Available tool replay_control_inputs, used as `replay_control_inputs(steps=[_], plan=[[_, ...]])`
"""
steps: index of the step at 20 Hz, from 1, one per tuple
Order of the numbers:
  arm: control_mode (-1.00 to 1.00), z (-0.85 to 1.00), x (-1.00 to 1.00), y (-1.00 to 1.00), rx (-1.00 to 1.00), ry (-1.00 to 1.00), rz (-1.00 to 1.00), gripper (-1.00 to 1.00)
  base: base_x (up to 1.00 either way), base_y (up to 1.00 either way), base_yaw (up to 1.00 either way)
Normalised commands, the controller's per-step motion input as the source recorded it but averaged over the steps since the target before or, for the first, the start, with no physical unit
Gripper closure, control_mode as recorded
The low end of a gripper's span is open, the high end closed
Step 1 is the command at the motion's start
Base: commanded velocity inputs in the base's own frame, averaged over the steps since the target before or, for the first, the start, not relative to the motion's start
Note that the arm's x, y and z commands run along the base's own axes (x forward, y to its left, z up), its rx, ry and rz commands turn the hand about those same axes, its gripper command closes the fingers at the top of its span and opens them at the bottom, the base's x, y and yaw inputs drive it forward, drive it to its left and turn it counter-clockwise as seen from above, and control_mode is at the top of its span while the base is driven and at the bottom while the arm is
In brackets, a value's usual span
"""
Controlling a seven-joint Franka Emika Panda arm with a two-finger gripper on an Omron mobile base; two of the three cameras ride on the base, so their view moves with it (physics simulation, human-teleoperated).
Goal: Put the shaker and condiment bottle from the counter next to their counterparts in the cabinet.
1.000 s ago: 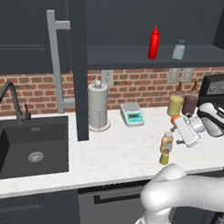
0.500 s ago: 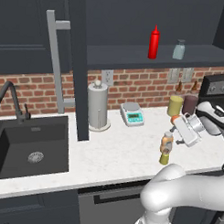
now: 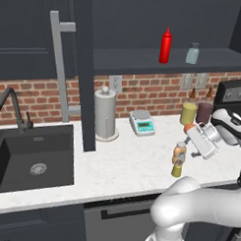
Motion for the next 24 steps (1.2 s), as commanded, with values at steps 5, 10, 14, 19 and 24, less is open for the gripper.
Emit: replay_control_inputs(steps=[5,10,14,19,24], plan=[[-1.00,0.00,-0.14,0.18,0.00,0.00,0.04,-1.00,0.00,0.00,0.00],[-1.00,0.00,0.13,0.41,0.00,0.00,0.04,-1.00,0.00,0.00,0.00],[-1.00,0.00,0.43,0.48,0.00,0.00,0.01,-1.00,0.00,0.00,0.00],[-1.00,0.00,0.25,0.20,0.01,0.00,0.00,1.00,0.00,0.00,0.00],[-1.00,0.81,0.04,-0.41,0.14,0.00,0.00,1.00,0.00,0.00,0.00]])
